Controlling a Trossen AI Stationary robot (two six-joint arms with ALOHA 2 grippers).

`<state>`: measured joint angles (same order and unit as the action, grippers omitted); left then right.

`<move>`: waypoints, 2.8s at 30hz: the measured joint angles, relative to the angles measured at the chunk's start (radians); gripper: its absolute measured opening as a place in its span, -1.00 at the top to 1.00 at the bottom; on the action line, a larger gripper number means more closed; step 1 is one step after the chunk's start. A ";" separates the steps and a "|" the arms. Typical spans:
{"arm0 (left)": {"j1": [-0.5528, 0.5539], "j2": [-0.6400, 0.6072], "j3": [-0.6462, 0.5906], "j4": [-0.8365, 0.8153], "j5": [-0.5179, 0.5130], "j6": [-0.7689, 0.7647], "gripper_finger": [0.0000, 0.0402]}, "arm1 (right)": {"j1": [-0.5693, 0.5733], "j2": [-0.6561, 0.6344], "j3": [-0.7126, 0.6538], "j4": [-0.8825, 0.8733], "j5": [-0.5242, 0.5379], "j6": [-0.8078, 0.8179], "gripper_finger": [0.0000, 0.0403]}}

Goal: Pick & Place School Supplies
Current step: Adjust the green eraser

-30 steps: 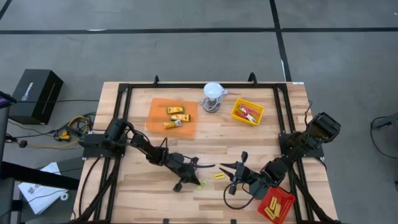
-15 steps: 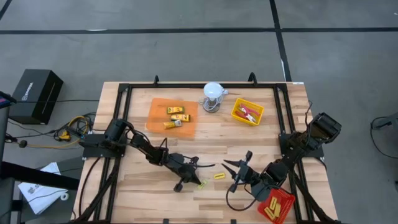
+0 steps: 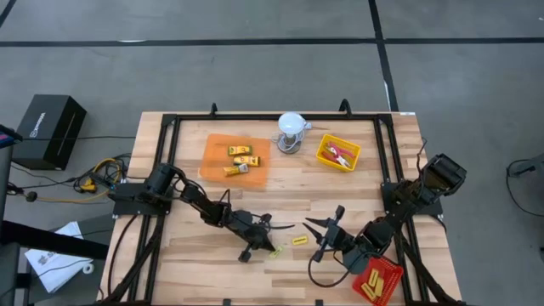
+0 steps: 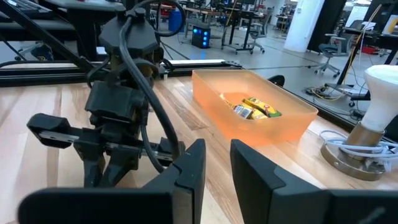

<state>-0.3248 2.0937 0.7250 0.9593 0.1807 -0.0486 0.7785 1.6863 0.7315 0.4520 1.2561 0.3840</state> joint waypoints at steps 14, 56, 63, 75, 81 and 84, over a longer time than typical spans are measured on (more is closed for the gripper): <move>-0.002 0.010 0.021 -0.007 0.010 0.011 1.00 | 0.000 0.000 0.000 0.000 -0.023 -0.002 0.67; 0.043 -0.024 -0.040 -0.068 0.021 0.016 1.00 | 0.000 0.000 0.000 0.002 -0.056 0.000 0.67; 0.043 -0.020 -0.028 -0.025 0.029 0.015 1.00 | 0.000 0.000 0.000 0.002 -0.058 0.000 0.67; 0.018 0.019 0.051 -0.001 0.071 0.022 1.00 | -0.002 0.000 0.000 0.001 -0.081 0.000 0.67; 0.018 0.106 0.059 0.037 0.081 -0.017 1.00 | -0.001 0.000 0.000 -0.001 -0.082 0.000 0.67; 0.027 0.111 0.060 0.032 0.078 -0.021 1.00 | -0.001 0.000 0.000 -0.002 -0.082 0.000 0.67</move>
<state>-0.2974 2.2049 0.7853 0.9917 0.2591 -0.0698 0.7776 1.6867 0.7319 0.4503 1.1740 0.3840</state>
